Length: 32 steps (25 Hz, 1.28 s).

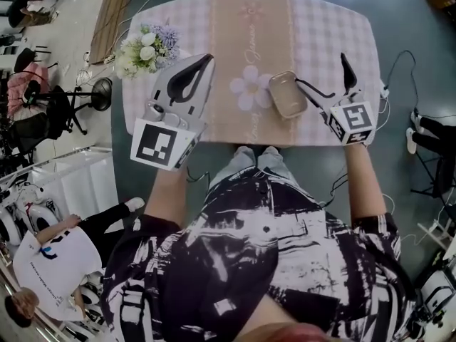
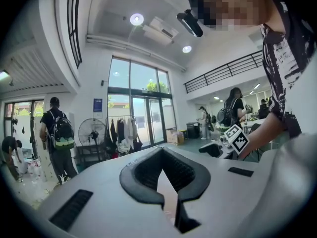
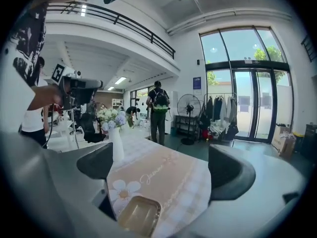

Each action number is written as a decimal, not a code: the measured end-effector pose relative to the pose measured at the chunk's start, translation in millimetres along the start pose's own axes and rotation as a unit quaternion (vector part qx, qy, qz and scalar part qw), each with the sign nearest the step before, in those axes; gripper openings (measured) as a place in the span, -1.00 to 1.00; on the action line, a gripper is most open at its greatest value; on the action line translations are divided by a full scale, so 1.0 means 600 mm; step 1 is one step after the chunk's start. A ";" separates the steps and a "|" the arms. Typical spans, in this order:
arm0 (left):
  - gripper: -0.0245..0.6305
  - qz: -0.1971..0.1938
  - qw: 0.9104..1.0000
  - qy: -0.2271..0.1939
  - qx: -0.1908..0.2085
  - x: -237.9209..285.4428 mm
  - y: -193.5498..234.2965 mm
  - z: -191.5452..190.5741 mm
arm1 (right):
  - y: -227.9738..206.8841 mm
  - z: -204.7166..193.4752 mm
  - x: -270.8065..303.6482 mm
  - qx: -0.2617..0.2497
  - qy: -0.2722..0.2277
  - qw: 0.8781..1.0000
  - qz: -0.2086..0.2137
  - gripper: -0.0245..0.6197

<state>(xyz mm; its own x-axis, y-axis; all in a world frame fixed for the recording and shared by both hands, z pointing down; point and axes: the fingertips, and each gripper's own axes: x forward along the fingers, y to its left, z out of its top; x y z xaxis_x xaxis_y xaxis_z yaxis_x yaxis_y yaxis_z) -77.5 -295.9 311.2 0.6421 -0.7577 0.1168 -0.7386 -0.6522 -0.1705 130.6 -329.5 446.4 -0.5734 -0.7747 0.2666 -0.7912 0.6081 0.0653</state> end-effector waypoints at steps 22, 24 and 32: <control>-0.93 0.013 0.999 0.048 -0.005 -0.006 0.020 -0.056 | 0.008 -0.365 0.099 0.110 0.205 0.971 0.054 0.83; -0.93 0.011 0.999 0.045 -0.006 -0.005 0.023 -0.057 | 0.006 -0.372 0.101 0.117 0.210 0.969 0.055 0.75; -0.93 0.012 0.999 0.047 -0.010 0.000 0.027 -0.064 | -0.004 -0.390 0.094 0.134 0.231 0.962 0.055 0.07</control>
<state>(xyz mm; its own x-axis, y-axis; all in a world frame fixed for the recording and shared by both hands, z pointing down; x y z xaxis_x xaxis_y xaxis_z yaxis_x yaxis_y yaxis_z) -97.3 -307.4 345.7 0.6031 -0.7708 0.2051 -0.7578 -0.6340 -0.1542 149.9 -334.3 686.2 -0.5505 -0.5105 0.6606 -0.7929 0.5673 -0.2224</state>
